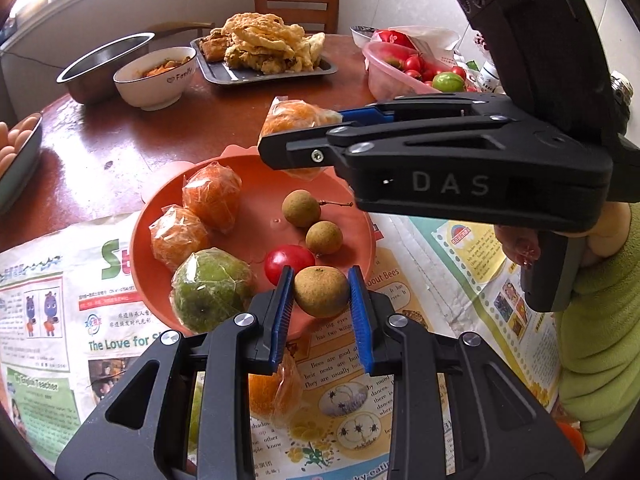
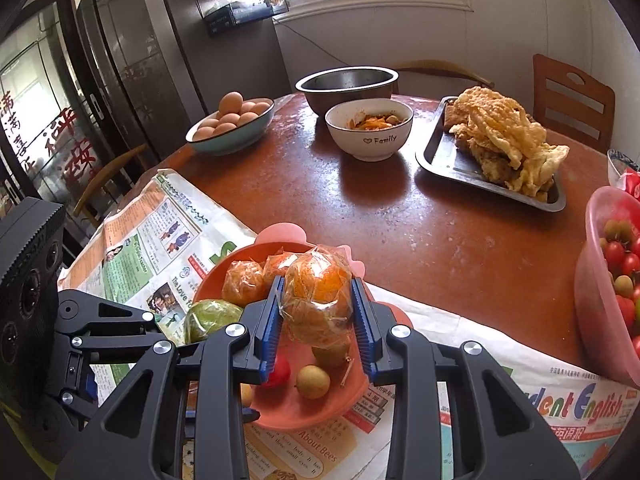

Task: Organize fruits
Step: 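Lower the kiwi and wrapped orange into the orange plate and open both tools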

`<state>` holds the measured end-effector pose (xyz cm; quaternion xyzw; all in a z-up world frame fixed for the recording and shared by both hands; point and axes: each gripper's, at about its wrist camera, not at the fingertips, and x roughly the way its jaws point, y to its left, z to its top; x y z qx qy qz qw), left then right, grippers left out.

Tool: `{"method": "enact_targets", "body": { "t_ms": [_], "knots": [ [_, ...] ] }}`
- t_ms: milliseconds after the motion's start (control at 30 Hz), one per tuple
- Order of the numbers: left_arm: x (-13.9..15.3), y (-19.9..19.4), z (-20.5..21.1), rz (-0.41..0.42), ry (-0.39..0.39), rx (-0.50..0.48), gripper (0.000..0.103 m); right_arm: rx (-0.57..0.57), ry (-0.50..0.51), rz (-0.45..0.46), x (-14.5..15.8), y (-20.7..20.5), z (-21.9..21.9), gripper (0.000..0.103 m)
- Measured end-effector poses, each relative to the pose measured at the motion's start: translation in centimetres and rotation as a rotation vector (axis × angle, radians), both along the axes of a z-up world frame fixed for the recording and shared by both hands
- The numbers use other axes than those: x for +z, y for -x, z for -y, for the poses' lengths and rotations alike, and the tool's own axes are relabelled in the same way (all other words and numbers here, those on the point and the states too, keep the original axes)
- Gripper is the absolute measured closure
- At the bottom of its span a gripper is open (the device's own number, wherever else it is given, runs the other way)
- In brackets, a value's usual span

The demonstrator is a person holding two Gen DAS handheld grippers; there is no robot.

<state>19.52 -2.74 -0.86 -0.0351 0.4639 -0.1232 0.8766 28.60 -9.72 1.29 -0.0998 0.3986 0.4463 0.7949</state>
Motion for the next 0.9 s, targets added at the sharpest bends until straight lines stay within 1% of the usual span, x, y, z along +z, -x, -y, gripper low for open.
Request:
{"method": "enact_targets", "body": {
  "t_ms": [167, 300, 700, 900],
  "knots": [
    [-0.5, -0.2, 0.0, -0.009, 0.003, -0.001, 0.083, -0.001, 0.001, -0.022, -0.7, -0.7, -0.3, 0.072],
    [-0.5, -0.1, -0.2, -0.006, 0.002, 0.006, 0.083, 0.023, 0.014, -0.038, -1.2, -1.0, -0.7, 0.072],
    [-0.7, -0.1, -0.7, -0.005, 0.012, 0.019, 0.083, 0.042, 0.038, -0.048, -2.2, -1.2, -2.0, 0.072],
    [-0.8, -0.1, -0.6, -0.007, 0.015, 0.018, 0.083, 0.032, 0.043, -0.054, -2.7, -1.6, -1.9, 0.071]
  ]
}}
